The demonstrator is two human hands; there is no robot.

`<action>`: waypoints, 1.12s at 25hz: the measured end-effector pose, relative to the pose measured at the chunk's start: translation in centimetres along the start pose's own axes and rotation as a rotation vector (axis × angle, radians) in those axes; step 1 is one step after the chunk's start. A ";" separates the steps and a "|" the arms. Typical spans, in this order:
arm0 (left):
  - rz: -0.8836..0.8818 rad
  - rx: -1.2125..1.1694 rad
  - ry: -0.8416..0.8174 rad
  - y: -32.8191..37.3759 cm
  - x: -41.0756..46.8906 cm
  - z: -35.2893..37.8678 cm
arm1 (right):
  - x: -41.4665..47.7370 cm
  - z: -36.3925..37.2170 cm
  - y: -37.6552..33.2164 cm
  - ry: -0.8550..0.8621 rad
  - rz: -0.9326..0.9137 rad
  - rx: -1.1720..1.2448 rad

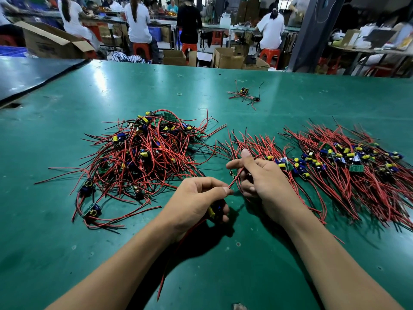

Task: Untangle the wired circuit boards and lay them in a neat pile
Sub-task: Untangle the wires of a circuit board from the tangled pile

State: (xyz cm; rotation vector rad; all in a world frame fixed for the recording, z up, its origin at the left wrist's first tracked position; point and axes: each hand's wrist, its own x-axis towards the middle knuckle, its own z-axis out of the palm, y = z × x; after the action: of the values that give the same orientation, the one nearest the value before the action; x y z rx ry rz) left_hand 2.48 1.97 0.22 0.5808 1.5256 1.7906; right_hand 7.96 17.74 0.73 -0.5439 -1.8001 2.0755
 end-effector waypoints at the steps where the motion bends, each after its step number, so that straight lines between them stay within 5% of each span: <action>1: 0.006 -0.005 0.017 -0.1 0.0 0.2 | -0.1 0.3 0.0 -0.022 0.012 0.015; 9: 0.032 0.074 0.045 -0.2 0.1 -0.3 | -1.5 1.1 0.1 -0.192 0.077 -0.279; 17: 0.014 0.075 0.013 0.5 0.2 -0.8 | -0.3 -1.2 -0.4 0.176 -0.259 -0.628; 19: 0.017 0.075 0.027 0.6 0.3 -1.0 | -0.3 -1.2 -0.6 0.212 -0.286 -0.537; 23: 0.004 0.023 0.016 0.7 0.3 -1.4 | -0.4 -0.5 -1.2 0.126 -0.060 0.063; 28: 0.006 0.025 -0.002 0.7 0.3 -1.6 | -0.5 -0.2 -1.7 0.053 0.217 0.303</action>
State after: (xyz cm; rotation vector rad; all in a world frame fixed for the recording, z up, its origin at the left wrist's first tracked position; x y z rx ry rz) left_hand 0.98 1.10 0.52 0.5992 1.5487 1.7772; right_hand 8.48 17.93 2.46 -0.7247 -1.4122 2.3958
